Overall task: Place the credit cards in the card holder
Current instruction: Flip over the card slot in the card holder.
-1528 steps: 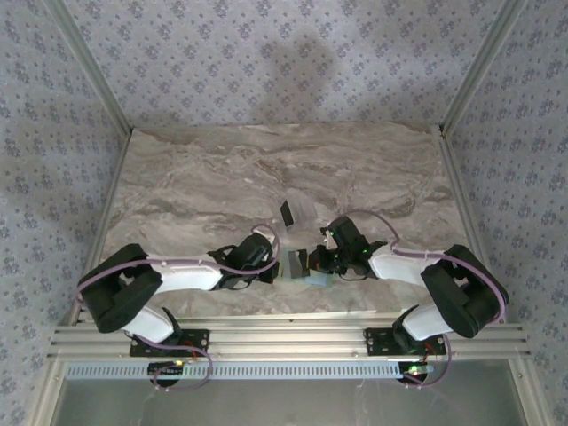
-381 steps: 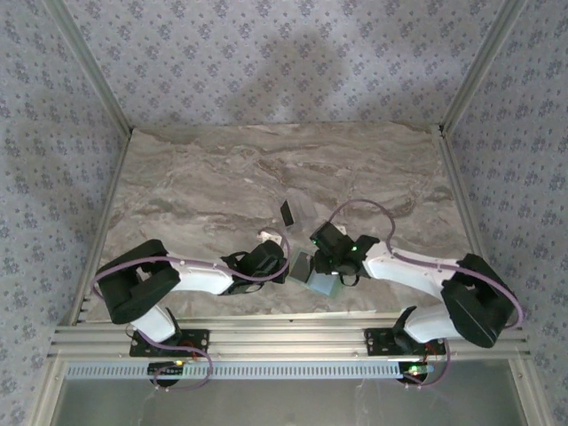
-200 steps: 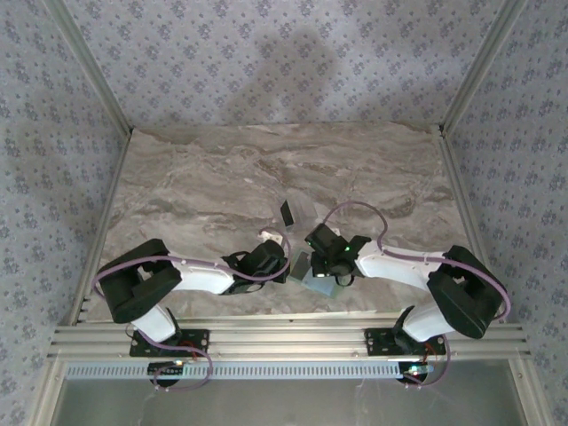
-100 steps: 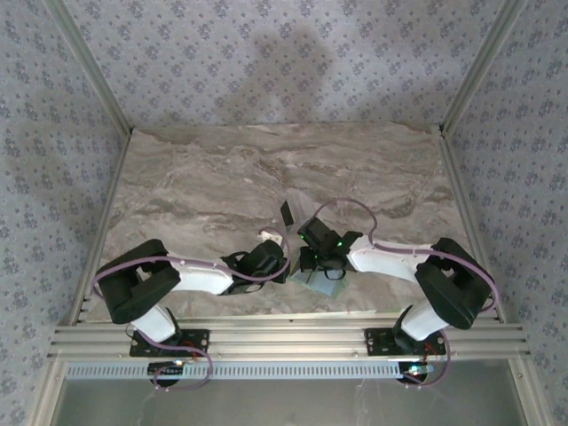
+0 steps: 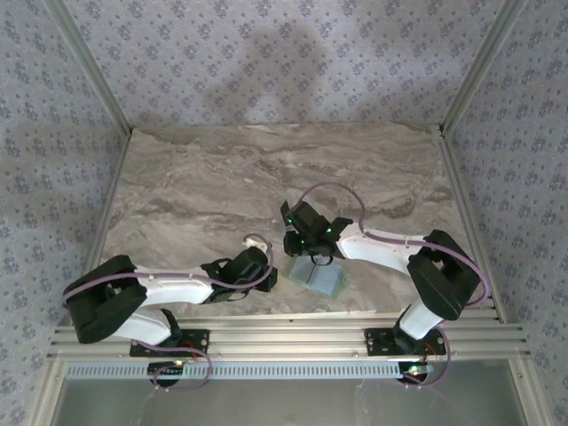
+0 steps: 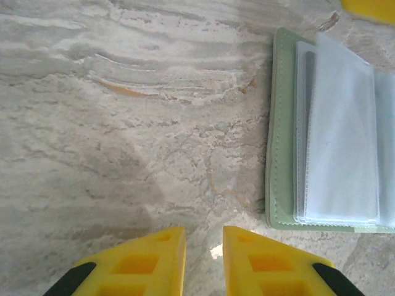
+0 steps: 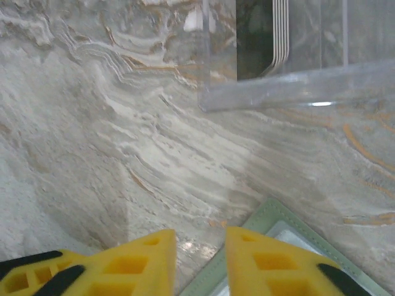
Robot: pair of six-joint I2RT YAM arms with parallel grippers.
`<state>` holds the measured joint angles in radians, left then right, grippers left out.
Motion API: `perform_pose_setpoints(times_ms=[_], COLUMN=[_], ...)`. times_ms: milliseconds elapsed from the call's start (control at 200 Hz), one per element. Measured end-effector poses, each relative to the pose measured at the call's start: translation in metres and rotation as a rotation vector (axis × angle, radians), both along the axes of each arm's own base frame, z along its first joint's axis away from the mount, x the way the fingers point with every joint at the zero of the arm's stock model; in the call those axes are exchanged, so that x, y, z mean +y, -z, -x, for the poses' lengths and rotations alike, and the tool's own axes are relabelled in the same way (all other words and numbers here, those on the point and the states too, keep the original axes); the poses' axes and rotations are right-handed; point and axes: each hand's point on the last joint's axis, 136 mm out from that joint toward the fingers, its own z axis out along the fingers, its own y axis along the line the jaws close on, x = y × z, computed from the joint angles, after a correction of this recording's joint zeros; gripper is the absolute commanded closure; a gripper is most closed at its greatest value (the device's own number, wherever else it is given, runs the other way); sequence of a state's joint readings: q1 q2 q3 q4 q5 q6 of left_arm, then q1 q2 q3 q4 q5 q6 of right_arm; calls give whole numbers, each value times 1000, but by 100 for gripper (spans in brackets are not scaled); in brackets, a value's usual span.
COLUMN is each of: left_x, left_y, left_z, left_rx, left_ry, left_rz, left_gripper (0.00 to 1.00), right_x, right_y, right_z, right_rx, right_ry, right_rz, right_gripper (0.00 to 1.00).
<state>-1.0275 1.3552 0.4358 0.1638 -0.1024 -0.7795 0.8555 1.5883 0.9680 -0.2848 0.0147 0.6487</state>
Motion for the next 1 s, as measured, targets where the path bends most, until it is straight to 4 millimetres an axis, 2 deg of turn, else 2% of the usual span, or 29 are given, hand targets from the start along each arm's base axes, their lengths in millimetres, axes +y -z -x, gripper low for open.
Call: perform_pose_setpoints(times_ms=[85, 190, 350, 475, 565, 650, 739, 894, 999], left_x=[3, 7, 19, 32, 42, 52, 58, 65, 64], left_y=[-6, -14, -27, -35, -38, -39, -41, -47, -46], left_z=[-1, -3, -20, -36, -49, -57, -64, -81, -94], left_rx=[-6, -18, -28, -18, 0, 12, 26, 42, 62], left_ry=[-6, -18, -68, -112, -149, -177, -194, -225, -231], left_rz=[10, 29, 75, 116, 149, 165, 187, 229, 250], left_gripper=[74, 71, 66, 65, 65, 65, 64, 64, 65], right_x=[-4, -15, -28, -15, -2, 7, 7, 3, 2], right_y=[-8, -17, -37, -58, -63, -58, -45, -19, -5], right_z=[-2, -5, -27, -60, -82, -99, -110, -115, -112], right_rx=[-11, -14, -29, -65, -81, -93, -90, -70, -64], right_ry=[6, 28, 68, 65, 49, 33, 23, 0, -25], right_rz=[7, 20, 42, 51, 73, 127, 199, 327, 404], right_gripper=[57, 56, 50, 49, 53, 55, 56, 56, 57])
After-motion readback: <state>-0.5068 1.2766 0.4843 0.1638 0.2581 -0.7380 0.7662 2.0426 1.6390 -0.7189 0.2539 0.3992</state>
